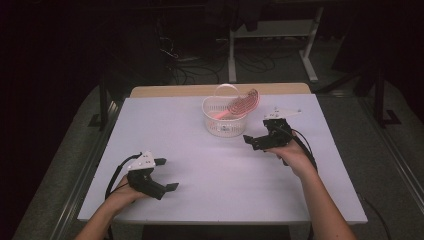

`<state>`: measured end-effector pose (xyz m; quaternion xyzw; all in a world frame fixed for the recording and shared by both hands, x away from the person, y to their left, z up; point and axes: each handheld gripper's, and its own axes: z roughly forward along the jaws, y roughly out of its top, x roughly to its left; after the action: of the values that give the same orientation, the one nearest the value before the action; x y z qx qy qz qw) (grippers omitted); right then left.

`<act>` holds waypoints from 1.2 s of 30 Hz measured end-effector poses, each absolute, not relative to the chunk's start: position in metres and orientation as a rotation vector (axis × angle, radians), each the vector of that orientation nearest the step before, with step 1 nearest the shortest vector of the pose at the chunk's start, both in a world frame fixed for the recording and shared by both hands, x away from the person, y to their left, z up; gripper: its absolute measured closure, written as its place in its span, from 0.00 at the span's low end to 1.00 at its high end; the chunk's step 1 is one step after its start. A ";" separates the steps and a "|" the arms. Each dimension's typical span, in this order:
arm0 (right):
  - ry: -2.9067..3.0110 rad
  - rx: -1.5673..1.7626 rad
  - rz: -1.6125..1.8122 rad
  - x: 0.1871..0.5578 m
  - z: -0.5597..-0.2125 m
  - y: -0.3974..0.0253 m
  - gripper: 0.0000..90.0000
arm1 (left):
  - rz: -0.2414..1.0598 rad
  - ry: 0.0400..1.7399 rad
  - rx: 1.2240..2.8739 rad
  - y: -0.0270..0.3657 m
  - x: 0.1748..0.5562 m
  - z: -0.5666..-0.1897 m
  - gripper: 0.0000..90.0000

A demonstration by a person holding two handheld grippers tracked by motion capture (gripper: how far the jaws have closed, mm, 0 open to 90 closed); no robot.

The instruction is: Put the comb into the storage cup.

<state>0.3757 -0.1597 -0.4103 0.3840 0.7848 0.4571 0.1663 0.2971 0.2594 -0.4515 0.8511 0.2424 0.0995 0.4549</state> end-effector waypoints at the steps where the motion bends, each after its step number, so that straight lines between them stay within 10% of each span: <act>1: 2.238 1.088 1.299 0.373 -0.411 -0.160 0.02 | 0.245 0.600 2.098 0.260 0.297 -0.451 0.00; 36: 2.332 1.010 1.278 0.306 -0.439 -0.178 0.02 | 0.251 0.644 2.070 0.266 0.300 -0.449 0.00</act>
<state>0.3057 -0.1780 -0.4390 0.3512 0.8107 0.4444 0.1478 0.3004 0.2658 -0.4492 0.8415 0.2616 0.1020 0.4615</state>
